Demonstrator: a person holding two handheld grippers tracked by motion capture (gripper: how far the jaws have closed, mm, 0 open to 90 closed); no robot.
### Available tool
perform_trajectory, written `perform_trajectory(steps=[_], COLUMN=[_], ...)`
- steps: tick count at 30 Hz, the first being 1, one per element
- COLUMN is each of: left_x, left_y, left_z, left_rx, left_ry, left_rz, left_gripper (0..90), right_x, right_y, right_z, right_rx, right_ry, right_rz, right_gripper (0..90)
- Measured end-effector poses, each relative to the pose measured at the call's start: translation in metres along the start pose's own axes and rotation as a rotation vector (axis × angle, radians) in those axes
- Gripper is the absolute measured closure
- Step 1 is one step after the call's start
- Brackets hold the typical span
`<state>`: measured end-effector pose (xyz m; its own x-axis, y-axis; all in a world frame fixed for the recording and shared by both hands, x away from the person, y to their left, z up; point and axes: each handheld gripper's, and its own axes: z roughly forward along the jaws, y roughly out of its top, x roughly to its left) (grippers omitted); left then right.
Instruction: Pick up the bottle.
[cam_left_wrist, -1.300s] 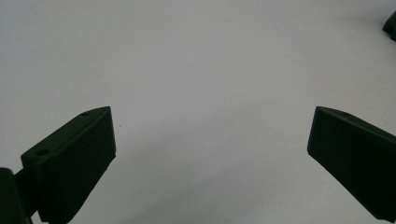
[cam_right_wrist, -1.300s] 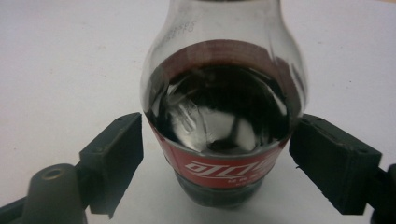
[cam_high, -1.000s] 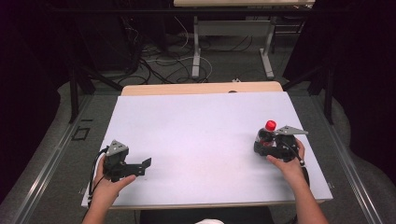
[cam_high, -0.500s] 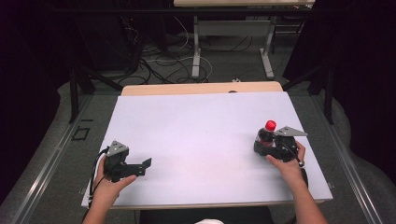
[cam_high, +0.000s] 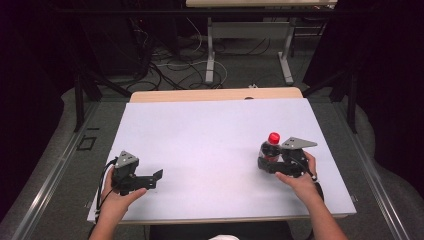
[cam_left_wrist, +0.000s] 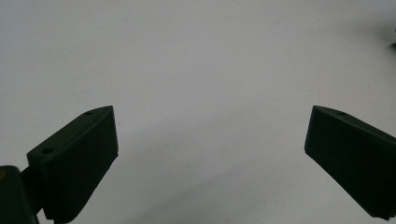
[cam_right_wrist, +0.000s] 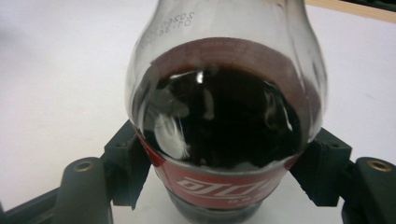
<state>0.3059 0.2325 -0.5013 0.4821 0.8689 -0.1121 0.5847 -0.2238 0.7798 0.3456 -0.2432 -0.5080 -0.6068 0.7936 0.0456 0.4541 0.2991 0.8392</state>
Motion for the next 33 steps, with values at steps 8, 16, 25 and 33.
perform_trajectory(steps=[8, 16, 25, 33], left_x=[-0.005, -0.016, -0.049, -0.079], left_y=[0.003, 0.009, 0.039, 0.070], left_z=[-0.003, -0.007, -0.018, -0.022], left_rx=[-0.018, -0.050, -0.074, -0.131], left_ry=[-0.015, -0.051, -0.122, -0.218], left_rz=[0.008, 0.018, 0.120, 0.176], left_gripper=[2.9, 2.9, 6.5, 17.2], right_x=[0.035, 0.075, 0.101, 0.119], right_y=[0.009, 0.012, 0.017, 0.032], right_z=[0.006, 0.013, 0.020, 0.031], right_rx=[0.022, 0.022, 0.041, 0.045], right_ry=[0.082, 0.185, 0.235, 0.290], right_rz=[-0.076, -0.150, -0.189, -0.218], right_gripper=[29.3, 29.3, 29.4, 29.4])
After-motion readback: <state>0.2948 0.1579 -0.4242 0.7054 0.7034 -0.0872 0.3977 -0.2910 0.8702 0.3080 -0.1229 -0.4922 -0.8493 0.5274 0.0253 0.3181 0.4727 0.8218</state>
